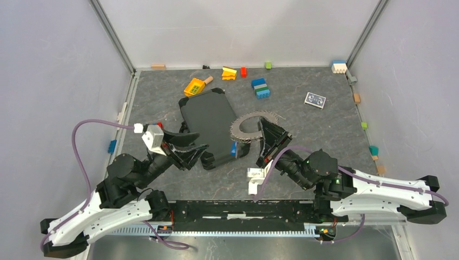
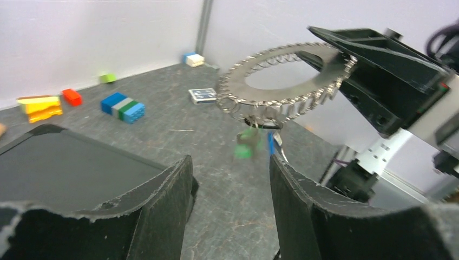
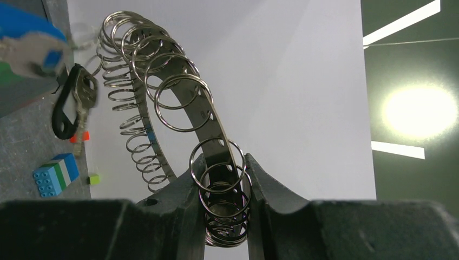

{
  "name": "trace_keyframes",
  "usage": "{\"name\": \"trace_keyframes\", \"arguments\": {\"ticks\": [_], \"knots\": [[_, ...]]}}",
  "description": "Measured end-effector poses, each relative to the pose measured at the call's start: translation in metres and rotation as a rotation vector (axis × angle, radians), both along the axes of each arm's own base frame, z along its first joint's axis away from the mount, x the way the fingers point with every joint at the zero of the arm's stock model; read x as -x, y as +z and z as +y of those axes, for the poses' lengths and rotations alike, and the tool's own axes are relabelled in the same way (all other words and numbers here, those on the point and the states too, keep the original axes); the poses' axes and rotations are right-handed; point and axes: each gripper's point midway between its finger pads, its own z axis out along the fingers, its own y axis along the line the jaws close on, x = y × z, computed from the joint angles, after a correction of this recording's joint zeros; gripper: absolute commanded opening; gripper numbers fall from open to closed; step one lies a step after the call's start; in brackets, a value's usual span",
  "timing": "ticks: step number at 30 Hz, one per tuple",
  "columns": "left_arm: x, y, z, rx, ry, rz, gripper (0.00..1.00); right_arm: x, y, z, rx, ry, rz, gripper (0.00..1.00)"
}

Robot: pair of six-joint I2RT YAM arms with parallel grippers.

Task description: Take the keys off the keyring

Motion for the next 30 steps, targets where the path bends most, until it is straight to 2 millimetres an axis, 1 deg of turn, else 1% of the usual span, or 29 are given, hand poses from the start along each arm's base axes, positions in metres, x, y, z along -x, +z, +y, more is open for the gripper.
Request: {"name": "trace_keyframes", "arguments": {"ticks": [5, 7, 10, 12, 14, 17, 23, 30], "knots": [[0.018, 0.004, -0.019, 0.008, -0.141, -0.036, 0.61, 0.006, 0.011, 0.003, -0.016, 0.042, -0.040, 0.00], [0.026, 0.006, -0.026, 0.013, -0.198, -0.053, 0.62, 0.009, 0.017, 0.002, -0.033, 0.061, -0.055, 0.00], [0.035, 0.008, -0.035, 0.018, -0.266, -0.073, 0.71, 0.013, 0.024, 0.003, -0.051, 0.087, -0.073, 0.00], [0.038, 0.008, -0.041, 0.022, -0.295, -0.084, 0.79, 0.015, 0.026, 0.004, -0.058, 0.102, -0.081, 0.00], [0.039, 0.005, -0.046, 0.025, -0.318, -0.091, 0.83, 0.017, 0.029, 0.006, -0.065, 0.118, -0.089, 0.00], [0.038, 0.000, -0.052, 0.030, -0.327, -0.098, 0.83, 0.021, 0.034, 0.007, -0.088, 0.141, -0.101, 0.00], [0.037, -0.004, -0.062, 0.058, -0.349, -0.128, 0.79, 0.026, 0.046, 0.006, -0.143, 0.176, -0.120, 0.00], [0.037, -0.007, -0.070, 0.093, -0.373, -0.168, 0.78, 0.030, 0.049, 0.009, -0.166, 0.202, -0.124, 0.00]]}}
